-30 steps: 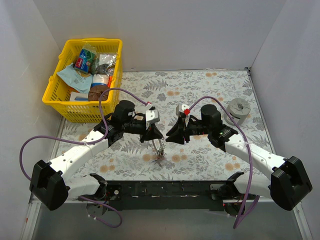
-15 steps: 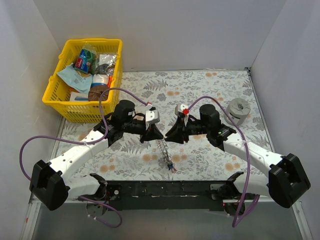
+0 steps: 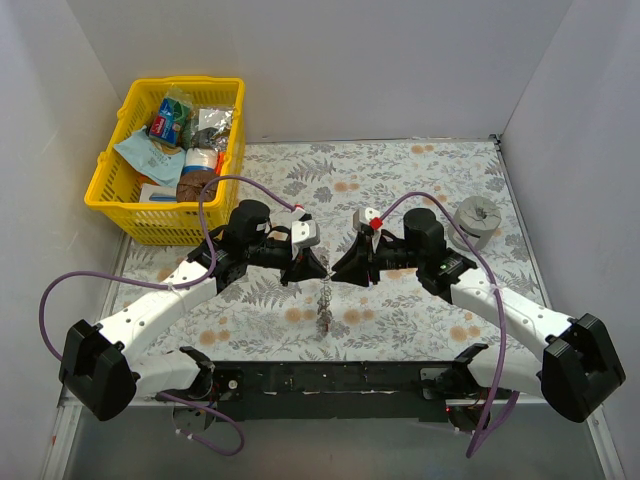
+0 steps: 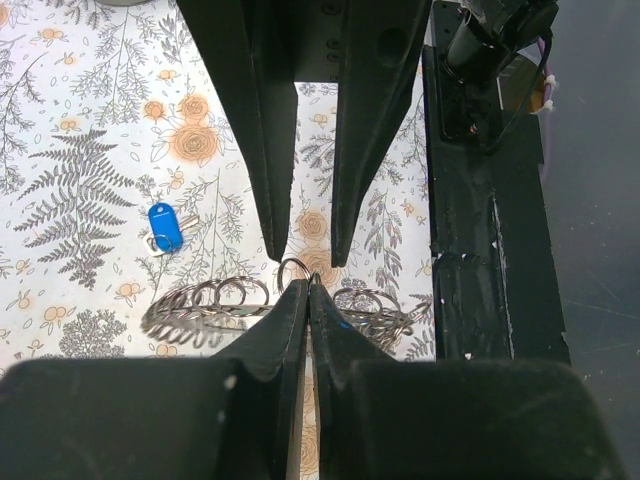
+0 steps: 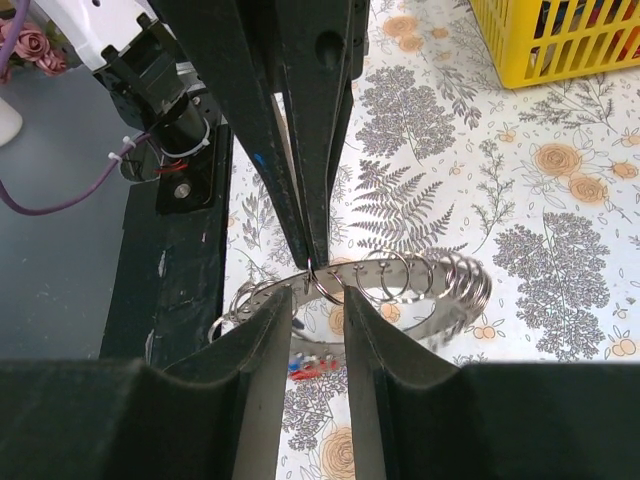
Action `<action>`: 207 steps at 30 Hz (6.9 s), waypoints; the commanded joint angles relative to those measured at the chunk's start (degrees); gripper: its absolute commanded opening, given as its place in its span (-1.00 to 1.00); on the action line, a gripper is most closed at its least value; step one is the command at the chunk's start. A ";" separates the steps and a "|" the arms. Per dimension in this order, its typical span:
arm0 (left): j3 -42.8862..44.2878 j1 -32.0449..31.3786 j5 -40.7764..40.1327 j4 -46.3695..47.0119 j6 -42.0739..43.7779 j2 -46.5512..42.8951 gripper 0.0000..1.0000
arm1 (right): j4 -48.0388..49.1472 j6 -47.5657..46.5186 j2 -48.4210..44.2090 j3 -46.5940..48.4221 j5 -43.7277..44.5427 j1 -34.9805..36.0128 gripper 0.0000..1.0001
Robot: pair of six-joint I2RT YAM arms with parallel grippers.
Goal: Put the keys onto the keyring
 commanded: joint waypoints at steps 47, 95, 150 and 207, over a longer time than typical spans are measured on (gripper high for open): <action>0.83 -0.89 1.35 0.74 2.29 -4.09 -1.00 | -2.52 -3.46 -3.96 1.52 1.32 0.01 -0.27; 1.62 -0.97 0.64 0.82 2.55 -4.27 -1.00 | -0.16 0.58 0.43 0.90 -4.23 0.01 -0.23; 2.77 -1.76 -2.35 -7.26 14.32 -7.52 0.01 | -8.94 -9.86 0.43 9.33 -16.61 2.47 -0.97; -10.06 -1.76 2.84 33.69 -14.14 -15.08 -0.12 | 39.57 21.67 -10.64 -6.74 -1.59 2.47 -0.97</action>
